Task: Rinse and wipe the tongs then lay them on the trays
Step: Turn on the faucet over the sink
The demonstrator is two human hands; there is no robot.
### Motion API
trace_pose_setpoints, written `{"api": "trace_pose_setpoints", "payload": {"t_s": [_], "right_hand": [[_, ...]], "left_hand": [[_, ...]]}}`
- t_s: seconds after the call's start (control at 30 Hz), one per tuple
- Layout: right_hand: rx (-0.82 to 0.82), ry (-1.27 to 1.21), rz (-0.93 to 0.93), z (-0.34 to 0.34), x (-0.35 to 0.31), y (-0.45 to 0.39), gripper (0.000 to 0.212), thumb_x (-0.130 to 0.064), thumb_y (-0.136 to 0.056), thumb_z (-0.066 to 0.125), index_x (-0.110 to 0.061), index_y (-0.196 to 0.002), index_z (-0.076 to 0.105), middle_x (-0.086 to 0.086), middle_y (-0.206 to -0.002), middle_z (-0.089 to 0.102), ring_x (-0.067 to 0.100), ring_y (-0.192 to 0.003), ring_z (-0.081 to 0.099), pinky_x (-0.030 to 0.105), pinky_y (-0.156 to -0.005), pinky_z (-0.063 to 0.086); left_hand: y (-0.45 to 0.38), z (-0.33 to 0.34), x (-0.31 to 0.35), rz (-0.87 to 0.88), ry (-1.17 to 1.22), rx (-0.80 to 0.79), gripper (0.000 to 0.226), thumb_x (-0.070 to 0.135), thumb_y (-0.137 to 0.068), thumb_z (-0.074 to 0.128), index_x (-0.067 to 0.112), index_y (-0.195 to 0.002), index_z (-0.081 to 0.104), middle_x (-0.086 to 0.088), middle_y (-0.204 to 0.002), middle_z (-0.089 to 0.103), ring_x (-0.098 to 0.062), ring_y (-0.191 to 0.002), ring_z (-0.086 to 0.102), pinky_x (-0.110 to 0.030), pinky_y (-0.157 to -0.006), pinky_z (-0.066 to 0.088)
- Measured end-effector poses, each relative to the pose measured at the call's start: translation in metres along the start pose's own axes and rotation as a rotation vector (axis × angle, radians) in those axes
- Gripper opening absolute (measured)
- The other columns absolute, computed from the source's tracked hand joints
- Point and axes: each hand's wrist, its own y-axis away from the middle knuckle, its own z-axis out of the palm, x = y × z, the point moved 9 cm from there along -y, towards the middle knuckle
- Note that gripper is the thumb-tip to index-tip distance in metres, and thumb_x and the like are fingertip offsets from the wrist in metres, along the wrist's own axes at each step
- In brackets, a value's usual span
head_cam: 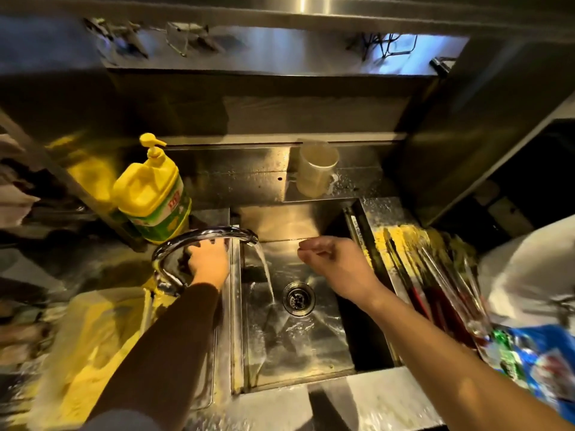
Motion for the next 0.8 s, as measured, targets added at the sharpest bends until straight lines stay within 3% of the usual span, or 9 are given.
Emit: {"api": "trace_pose_setpoints", "payload": {"t_s": [0.1,0.2,0.33,0.43,0.53,0.63,0.73,0.8], "right_hand": [[-0.038,-0.012,0.027,0.007,0.002,0.007,0.022,-0.022,-0.091,0.071,-0.014,-0.111,0.074,-0.005,-0.102,0.075,0.002,-0.094,0.068,0.011,-0.079,0.05],[-0.066,-0.053,0.058,0.013,0.006,0.017,0.022,-0.016,-0.091,0.07,-0.011,-0.112,0.072,-0.002,-0.102,0.075,0.003,-0.092,0.068,0.007,-0.076,0.049],[-0.119,-0.125,0.134,0.022,0.025,0.039,0.024,-0.008,-0.09,0.07,-0.005,-0.113,0.071,0.006,-0.103,0.074,0.009,-0.089,0.067,0.011,-0.08,0.05],[-0.16,-0.156,0.235,0.028,0.052,0.059,0.03,-0.016,-0.089,0.072,-0.009,-0.117,0.068,0.003,-0.105,0.071,0.016,-0.102,0.066,0.021,-0.088,0.049],[-0.171,-0.291,0.383,0.026,0.078,0.079,0.055,-0.04,-0.083,0.076,-0.02,-0.131,0.057,0.002,-0.116,0.069,0.018,-0.108,0.065,0.033,-0.095,0.051],[-0.236,-0.551,0.523,0.024,0.083,0.095,0.055,-0.056,-0.077,0.075,-0.028,-0.122,0.061,0.004,-0.113,0.075,0.023,-0.098,0.071,0.038,-0.073,0.059],[-0.15,-0.756,0.501,0.0,0.079,0.097,0.039,-0.038,-0.085,0.074,-0.016,-0.117,0.067,0.017,-0.106,0.075,0.029,-0.085,0.069,0.036,-0.065,0.054],[-0.047,-0.779,0.416,-0.025,0.075,0.096,0.03,-0.023,-0.091,0.068,-0.008,-0.117,0.066,0.018,-0.104,0.073,0.025,-0.081,0.069,0.033,-0.062,0.052]], "left_hand": [[0.025,0.007,0.004,0.071,0.095,-0.017,0.048,0.024,-0.096,0.051,0.02,-0.143,0.039,-0.018,-0.142,0.041,-0.046,-0.125,0.049,-0.052,-0.096,0.049],[0.056,0.01,-0.003,0.058,0.293,-0.032,0.049,0.027,-0.09,0.062,0.017,-0.134,0.044,-0.017,-0.131,0.054,-0.042,-0.116,0.059,-0.048,-0.095,0.051],[0.113,0.002,-0.014,-0.009,0.887,0.065,0.033,0.02,-0.085,0.07,0.005,-0.111,0.058,-0.021,-0.098,0.069,-0.035,-0.092,0.068,-0.032,-0.079,0.05],[0.162,-0.008,0.007,0.05,1.314,0.014,0.009,0.014,-0.076,0.064,0.006,-0.077,0.068,-0.019,-0.074,0.069,-0.032,-0.075,0.074,-0.042,-0.066,0.06],[0.201,-0.004,0.044,-0.053,1.717,-0.215,0.022,0.005,-0.078,0.06,0.002,-0.099,0.066,-0.023,-0.095,0.071,-0.029,-0.085,0.076,-0.05,-0.073,0.062],[0.233,-0.012,0.086,-0.057,1.944,-0.351,0.035,-0.009,-0.091,0.044,-0.008,-0.124,0.055,-0.029,-0.12,0.063,-0.04,-0.114,0.063,-0.059,-0.094,0.053],[0.25,-0.026,0.116,-0.038,1.99,-0.33,0.035,-0.01,-0.094,0.041,-0.003,-0.126,0.053,-0.03,-0.124,0.06,-0.043,-0.116,0.057,-0.055,-0.098,0.051],[0.25,-0.032,0.125,-0.047,1.874,-0.247,0.031,-0.01,-0.095,0.046,0.004,-0.122,0.054,-0.027,-0.123,0.059,-0.039,-0.11,0.058,-0.048,-0.089,0.053]]}}
